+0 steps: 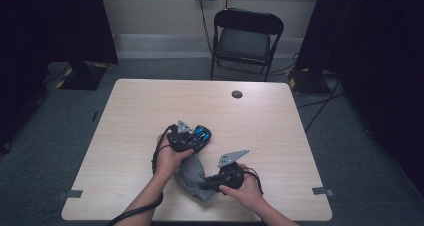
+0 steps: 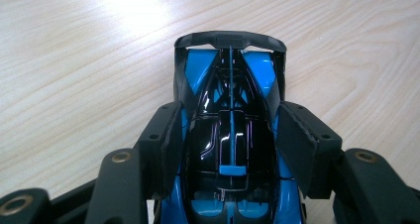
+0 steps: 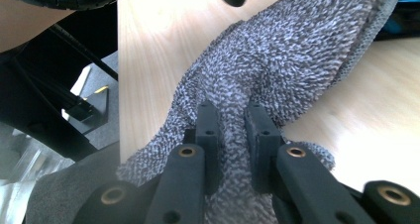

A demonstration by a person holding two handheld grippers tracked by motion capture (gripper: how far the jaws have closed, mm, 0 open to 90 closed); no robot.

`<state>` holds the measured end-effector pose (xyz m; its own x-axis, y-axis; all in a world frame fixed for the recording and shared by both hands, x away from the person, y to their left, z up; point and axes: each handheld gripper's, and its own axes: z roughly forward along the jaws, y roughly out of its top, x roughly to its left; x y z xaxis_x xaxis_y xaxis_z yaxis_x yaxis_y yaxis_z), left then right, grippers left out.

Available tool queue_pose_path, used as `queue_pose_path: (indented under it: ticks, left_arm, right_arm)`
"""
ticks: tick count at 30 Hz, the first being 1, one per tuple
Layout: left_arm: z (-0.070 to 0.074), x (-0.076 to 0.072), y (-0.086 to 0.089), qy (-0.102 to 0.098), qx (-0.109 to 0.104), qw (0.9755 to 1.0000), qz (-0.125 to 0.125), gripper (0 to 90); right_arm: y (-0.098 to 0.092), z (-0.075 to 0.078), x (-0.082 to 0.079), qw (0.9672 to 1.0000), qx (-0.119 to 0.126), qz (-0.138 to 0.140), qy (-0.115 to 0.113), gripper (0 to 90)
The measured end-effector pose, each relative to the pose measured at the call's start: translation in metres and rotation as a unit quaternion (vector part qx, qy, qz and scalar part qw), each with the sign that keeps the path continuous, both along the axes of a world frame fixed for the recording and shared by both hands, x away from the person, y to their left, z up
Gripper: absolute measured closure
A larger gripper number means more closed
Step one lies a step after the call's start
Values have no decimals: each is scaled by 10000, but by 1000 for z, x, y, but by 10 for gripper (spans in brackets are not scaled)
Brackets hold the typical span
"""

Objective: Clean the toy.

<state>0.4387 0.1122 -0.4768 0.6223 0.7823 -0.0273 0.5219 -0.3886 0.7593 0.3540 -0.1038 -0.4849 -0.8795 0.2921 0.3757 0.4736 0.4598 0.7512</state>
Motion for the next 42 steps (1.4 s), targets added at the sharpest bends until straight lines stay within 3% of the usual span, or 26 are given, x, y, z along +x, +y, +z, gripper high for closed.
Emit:
queue_pose_path:
  ticks: [9, 13, 15, 17, 18, 19, 20, 21, 22, 35, 42]
  left_arm:
    - [0, 0, 0, 7, 8, 10000, 18, 442]
    - [0, -1, 0, -1, 0, 10000, 14, 442]
    - [0, -1, 0, -1, -4, 10000, 17, 442]
    - [0, 0, 0, 3, 7, 10000, 13, 442]
    - [0, 0, 0, -10, 26, 10000, 11, 443]
    - [0, 0, 0, -10, 26, 10000, 11, 442]
    - [0, -1, 0, -8, 13, 10000, 16, 443]
    - [0, -1, 0, -5, 0, 10000, 15, 443]
    - [0, -1, 0, -8, -1, 10000, 15, 442]
    - [0, -1, 0, -15, 17, 10000, 6, 443]
    - [0, -1, 0, -23, 17, 10000, 10, 443]
  right_arm:
    - [-30, 11, 10, 9993, -10, -352, -121, 791]
    - [-52, 19, 21, 9970, 104, -746, -201, 790]
    - [-56, 21, 24, 9963, 115, -817, -235, 790]
    - [-64, 24, 30, 9945, 108, -999, -302, 790]
    - [-71, 26, 36, 9919, 143, -1197, -393, 790]
    - [-71, 26, 36, 9919, 143, -1197, -393, 790]
    - [-76, 27, 43, 9890, 121, -1397, -462, 790]
    - [-76, 27, 43, 9890, 121, -1397, -462, 790]
    - [-80, 27, 49, 9863, 83, -1572, -490, 790]
    - [-72, 23, 77, 9763, -92, -2077, -601, 788]
    - [-65, 12, 92, 9699, -417, -2346, -512, 787]
